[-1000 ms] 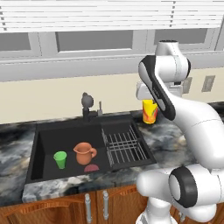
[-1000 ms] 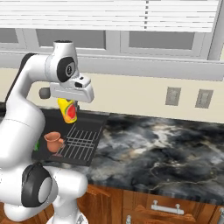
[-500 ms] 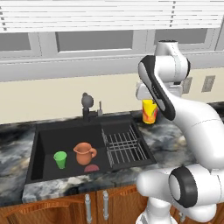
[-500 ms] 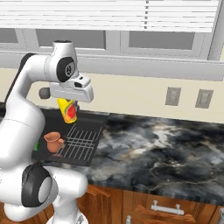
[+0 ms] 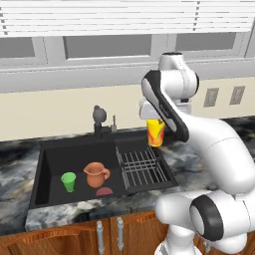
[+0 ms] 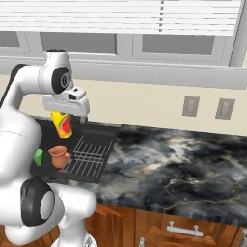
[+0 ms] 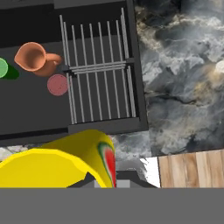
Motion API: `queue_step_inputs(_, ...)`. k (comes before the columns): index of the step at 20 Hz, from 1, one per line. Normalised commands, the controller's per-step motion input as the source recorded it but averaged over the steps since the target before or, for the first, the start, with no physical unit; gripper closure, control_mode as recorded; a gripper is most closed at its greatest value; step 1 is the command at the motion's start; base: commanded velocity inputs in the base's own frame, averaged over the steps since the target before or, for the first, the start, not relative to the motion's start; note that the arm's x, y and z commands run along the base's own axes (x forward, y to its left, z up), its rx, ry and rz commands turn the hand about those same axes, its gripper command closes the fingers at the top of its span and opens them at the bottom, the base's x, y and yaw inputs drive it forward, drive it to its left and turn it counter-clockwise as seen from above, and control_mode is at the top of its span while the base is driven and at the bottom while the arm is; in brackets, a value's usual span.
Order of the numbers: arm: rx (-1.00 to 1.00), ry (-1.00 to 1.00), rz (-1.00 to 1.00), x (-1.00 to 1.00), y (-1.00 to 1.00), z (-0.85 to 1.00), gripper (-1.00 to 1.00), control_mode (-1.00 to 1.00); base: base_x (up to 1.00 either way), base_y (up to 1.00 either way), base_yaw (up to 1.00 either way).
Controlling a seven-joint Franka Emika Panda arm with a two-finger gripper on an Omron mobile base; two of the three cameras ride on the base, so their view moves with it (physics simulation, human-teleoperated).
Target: Pick the cup and cup and place them in the sink. Then turn on the water.
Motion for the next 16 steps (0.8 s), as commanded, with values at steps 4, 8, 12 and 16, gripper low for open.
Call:
queue_step_inputs(4, 0.0, 0.0, 0.0, 0.01, 0.65, -0.32, 1.0, -1.0, 0.0, 0.0, 0.0)
queue_step_inputs(8, 0.0, 0.0, 0.0, 0.06, 0.55, -0.32, 1.0, -1.0, 0.0, 0.0, 0.0)
queue_step_inputs(12, 0.0, 0.0, 0.0, 0.09, 0.43, -0.23, 1.0, -1.0, 0.0, 0.0, 0.0)
queue_step_inputs(16, 0.0, 0.0, 0.01, 0.06, 0.31, -0.2, 1.0, -1.0, 0.0, 0.0, 0.0)
